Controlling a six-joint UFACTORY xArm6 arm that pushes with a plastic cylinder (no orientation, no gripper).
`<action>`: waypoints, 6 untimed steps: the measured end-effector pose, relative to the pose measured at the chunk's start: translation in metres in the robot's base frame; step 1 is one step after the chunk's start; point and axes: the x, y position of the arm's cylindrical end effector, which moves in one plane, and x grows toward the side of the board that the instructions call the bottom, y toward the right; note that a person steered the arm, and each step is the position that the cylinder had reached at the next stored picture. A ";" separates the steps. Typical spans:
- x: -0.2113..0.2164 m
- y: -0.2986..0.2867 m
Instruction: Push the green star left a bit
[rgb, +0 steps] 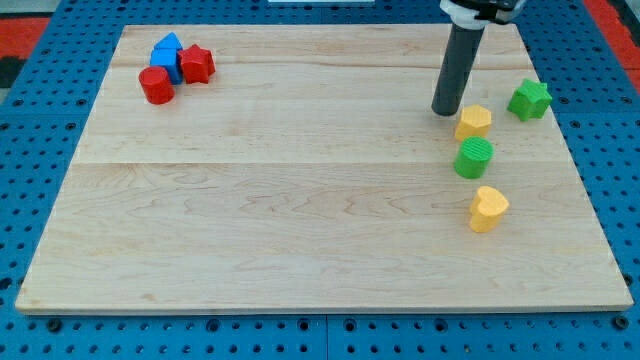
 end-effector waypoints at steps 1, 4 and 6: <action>-0.048 0.007; -0.060 0.190; 0.021 0.166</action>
